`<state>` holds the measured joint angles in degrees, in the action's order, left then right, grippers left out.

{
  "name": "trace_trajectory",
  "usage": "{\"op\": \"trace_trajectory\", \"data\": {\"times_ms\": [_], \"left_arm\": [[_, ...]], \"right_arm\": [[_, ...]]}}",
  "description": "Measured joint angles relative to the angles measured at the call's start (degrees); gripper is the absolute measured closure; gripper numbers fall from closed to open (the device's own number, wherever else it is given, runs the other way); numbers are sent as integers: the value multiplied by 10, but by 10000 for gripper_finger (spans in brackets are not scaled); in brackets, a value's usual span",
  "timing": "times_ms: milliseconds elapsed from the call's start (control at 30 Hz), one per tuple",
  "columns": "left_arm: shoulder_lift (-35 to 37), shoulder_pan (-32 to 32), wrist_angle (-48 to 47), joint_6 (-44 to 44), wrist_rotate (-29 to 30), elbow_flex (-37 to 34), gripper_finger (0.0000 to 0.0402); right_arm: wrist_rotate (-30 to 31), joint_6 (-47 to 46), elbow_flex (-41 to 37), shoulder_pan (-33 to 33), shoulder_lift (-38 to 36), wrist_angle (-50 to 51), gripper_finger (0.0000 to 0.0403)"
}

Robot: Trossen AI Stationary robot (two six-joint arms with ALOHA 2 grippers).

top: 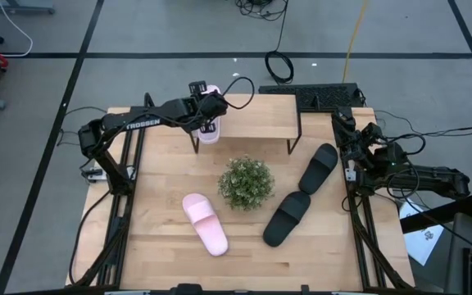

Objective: Pick and place slides into the shelf
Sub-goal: Put the top pink slide on the shelf

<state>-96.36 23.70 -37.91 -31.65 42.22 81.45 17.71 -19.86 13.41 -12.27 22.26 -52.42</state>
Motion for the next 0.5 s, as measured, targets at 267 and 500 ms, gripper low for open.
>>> {"op": "trace_trajectory", "data": {"times_ms": [267, 500], "left_arm": [[0, -9, 0, -13, 3, 1, 304], [0, -9, 0, -29, 11, 1, 304]], "right_arm": [[0, 0, 0, 0, 0, 0, 255], [0, 0, 0, 0, 0, 0, 255]]}}
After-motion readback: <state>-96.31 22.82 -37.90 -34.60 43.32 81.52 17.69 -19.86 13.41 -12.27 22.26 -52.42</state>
